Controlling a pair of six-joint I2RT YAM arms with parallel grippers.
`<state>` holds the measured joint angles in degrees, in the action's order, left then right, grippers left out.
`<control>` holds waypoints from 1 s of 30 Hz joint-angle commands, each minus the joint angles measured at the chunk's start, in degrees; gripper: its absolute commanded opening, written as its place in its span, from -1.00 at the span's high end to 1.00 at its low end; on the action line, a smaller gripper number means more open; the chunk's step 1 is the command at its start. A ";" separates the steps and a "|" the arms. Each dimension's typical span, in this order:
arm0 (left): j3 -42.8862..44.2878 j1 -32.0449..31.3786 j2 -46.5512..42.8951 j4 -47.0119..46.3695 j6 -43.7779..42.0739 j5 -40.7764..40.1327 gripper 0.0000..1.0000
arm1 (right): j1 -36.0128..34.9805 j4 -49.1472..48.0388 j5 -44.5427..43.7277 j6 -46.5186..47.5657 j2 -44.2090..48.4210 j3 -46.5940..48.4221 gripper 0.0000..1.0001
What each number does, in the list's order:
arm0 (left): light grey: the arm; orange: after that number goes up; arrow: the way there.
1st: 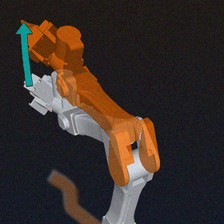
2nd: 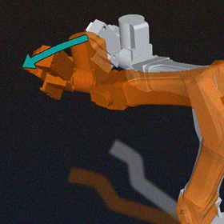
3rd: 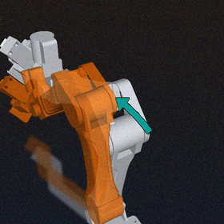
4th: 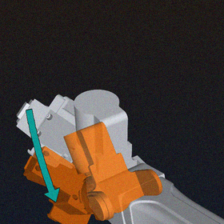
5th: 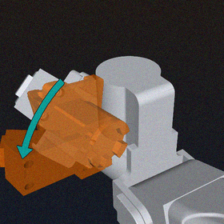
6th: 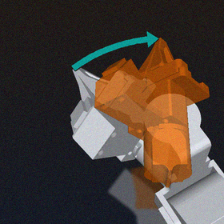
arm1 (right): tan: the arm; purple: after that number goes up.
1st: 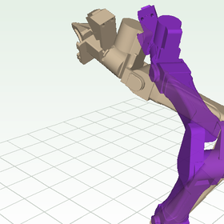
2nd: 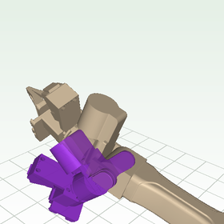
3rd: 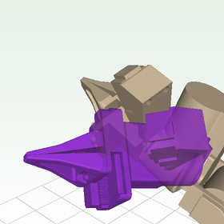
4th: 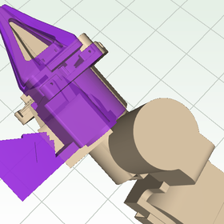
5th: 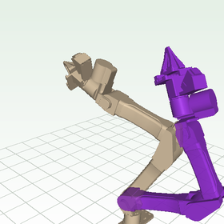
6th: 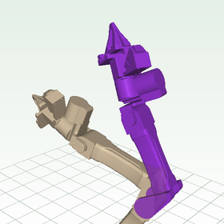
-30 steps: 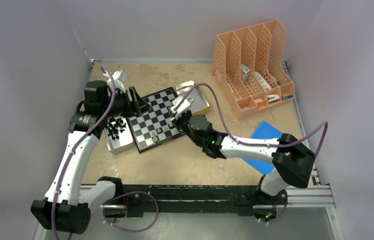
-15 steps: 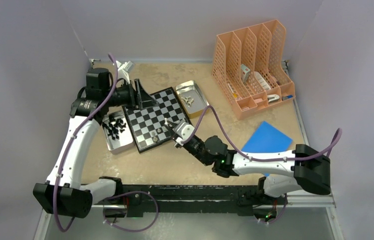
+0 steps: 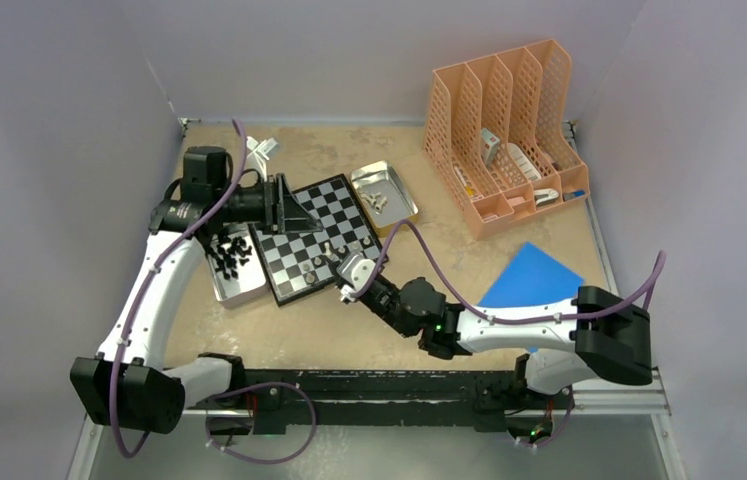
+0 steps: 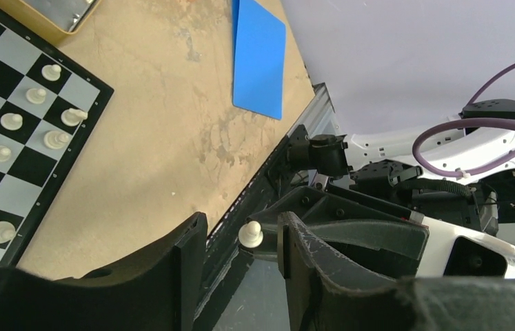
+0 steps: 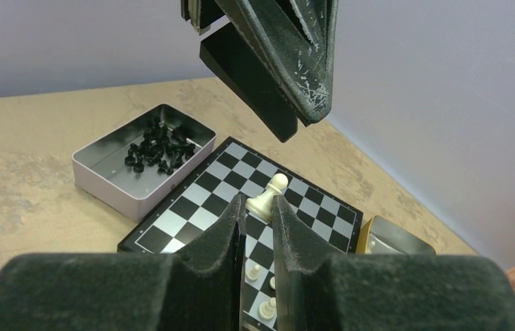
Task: Set up the chess pieces on the board
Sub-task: Place the chess piece on the chessboard.
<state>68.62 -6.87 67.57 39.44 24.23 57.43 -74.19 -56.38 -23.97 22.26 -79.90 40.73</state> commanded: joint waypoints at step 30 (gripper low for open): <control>-2.11 -5.87 0.92 -0.38 -3.35 2.86 0.89 | -0.60 -3.28 -2.27 0.85 -1.06 3.17 0.78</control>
<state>66.61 -12.34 69.58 40.03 22.28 59.16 -74.37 -56.42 -26.00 22.59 -80.44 41.19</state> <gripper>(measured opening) 0.125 0.186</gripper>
